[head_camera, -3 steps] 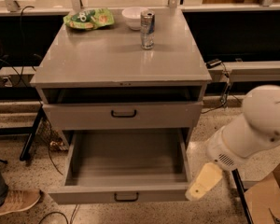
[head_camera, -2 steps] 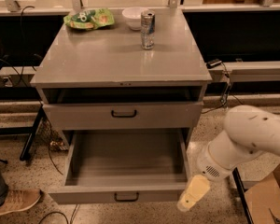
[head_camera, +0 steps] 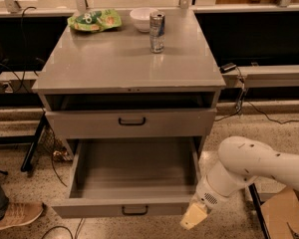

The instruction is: Close middle drawer

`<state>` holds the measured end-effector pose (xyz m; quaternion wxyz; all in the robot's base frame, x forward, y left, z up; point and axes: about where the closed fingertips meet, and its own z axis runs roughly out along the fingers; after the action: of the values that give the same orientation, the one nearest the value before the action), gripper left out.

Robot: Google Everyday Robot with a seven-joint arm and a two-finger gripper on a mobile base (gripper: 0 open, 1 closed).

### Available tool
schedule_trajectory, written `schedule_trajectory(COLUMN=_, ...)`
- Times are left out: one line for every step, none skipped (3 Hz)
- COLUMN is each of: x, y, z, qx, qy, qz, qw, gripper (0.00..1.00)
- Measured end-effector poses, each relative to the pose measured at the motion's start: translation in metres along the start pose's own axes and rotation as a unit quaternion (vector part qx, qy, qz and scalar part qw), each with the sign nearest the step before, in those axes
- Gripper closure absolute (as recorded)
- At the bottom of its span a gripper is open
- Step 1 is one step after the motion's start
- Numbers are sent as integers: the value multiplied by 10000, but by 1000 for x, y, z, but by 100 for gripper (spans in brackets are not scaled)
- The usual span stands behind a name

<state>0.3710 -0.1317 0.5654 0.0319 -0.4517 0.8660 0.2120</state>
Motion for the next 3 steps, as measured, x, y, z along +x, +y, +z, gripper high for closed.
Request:
schedule_trajectory(x=0, y=0, z=0, qx=-4, qy=0, qz=-3, qw=10000, gripper=66)
schedule_trajectory(x=1, y=0, z=5, qx=31, qy=44, qz=27, qw=10000, gripper=88)
schedule_trajectory(x=24, y=-19, z=39, qx=106, qy=98, qz=395, qw=9991, gripper=100)
